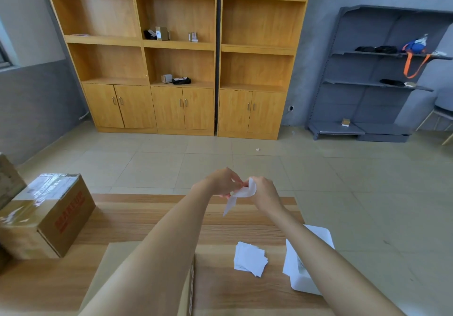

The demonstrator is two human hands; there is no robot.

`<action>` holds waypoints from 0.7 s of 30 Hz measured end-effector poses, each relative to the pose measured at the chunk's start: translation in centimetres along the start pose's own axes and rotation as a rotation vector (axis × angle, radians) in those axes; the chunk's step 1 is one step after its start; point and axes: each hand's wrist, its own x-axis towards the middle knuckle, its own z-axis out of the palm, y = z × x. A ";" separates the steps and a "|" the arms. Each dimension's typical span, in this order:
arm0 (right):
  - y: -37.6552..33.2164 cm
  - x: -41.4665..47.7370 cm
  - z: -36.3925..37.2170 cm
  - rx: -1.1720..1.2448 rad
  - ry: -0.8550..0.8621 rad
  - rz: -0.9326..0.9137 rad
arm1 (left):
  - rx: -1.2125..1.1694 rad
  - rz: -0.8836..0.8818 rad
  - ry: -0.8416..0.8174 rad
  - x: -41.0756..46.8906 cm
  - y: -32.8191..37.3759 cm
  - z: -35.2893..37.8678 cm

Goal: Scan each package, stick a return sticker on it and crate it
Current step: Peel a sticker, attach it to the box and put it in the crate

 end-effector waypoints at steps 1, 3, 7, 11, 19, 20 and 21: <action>0.2 0.1 0.2 0.044 0.008 0.014 | 0.000 0.000 0.000 0.1 0.0 0.0; 0.6 0.2 0.4 0.120 0.031 0.030 | 0.000 -0.002 -0.002 0.1 0.2 0.1; 0.5 0.0 -0.2 0.174 0.053 0.016 | -0.041 -0.018 -0.017 0.2 0.3 0.1; 0.4 -0.5 -1.1 0.188 0.035 -0.023 | -0.044 -0.015 -0.031 0.3 0.1 0.1; 0.5 -0.9 -1.6 0.491 -0.107 0.153 | -0.001 0.013 0.040 0.7 -0.4 0.1; 0.9 -0.7 -1.4 0.517 -0.115 0.178 | 0.008 0.010 0.047 0.8 -0.4 0.2; 1.1 -0.6 -1.3 0.530 -0.117 0.193 | 0.016 0.001 0.055 0.8 -0.5 0.2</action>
